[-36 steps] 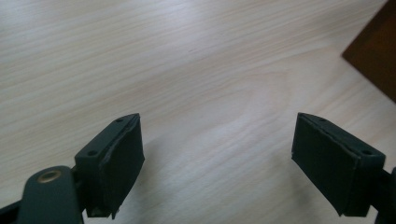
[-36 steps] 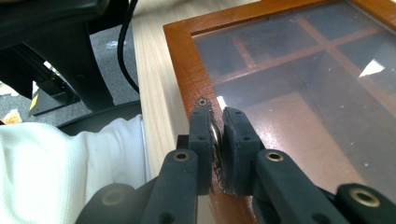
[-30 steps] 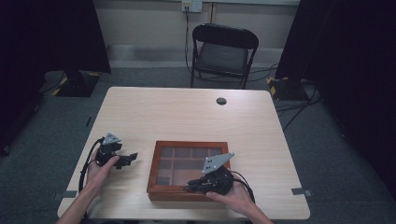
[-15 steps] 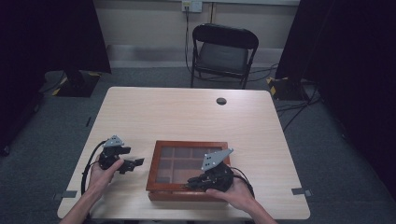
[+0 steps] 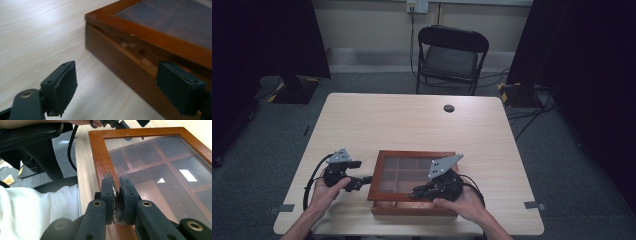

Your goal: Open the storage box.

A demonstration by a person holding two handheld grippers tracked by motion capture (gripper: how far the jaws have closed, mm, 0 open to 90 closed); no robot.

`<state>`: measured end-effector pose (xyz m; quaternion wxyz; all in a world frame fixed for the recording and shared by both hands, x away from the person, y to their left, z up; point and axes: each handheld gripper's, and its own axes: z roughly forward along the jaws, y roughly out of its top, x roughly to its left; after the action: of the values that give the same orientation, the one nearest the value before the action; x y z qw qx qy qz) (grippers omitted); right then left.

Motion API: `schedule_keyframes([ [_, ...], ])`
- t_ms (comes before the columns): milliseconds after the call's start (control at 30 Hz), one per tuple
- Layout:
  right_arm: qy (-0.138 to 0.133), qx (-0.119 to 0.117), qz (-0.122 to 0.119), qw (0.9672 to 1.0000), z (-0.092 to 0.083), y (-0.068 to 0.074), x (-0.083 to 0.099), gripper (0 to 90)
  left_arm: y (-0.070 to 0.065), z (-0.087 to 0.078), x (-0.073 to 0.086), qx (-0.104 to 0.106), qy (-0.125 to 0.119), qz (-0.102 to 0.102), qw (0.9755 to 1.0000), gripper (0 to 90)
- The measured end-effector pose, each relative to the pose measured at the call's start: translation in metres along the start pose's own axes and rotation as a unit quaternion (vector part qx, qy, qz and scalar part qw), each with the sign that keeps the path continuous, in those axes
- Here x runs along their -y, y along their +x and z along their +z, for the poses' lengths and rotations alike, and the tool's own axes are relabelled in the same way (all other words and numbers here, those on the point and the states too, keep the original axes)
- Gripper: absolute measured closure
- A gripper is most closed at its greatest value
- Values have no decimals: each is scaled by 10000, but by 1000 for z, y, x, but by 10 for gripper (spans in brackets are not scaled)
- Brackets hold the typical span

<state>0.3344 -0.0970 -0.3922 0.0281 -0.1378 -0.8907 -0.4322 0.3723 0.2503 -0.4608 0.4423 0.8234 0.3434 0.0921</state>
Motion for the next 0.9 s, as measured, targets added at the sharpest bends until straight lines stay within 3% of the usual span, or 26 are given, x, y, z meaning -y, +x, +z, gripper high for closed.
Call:
schedule_keyframes([
  [233,-89,1,-3,10000,-5,-2,-5,828,-7,4,-1,313,1,72,9995,184],
  [333,-61,27,8,10000,-5,-1,-5,827,-10,5,-2,240,37,210,9995,187],
  [467,4,41,-30,10000,-4,0,-3,823,-8,7,-2,329,56,188,9993,186],
  [767,-295,183,134,9993,-19,0,3,651,-10,6,-3,277,-30,214,9994,204],
  [900,-505,426,311,9973,-33,-4,14,538,-11,4,-4,232,-100,235,9994,213],
])
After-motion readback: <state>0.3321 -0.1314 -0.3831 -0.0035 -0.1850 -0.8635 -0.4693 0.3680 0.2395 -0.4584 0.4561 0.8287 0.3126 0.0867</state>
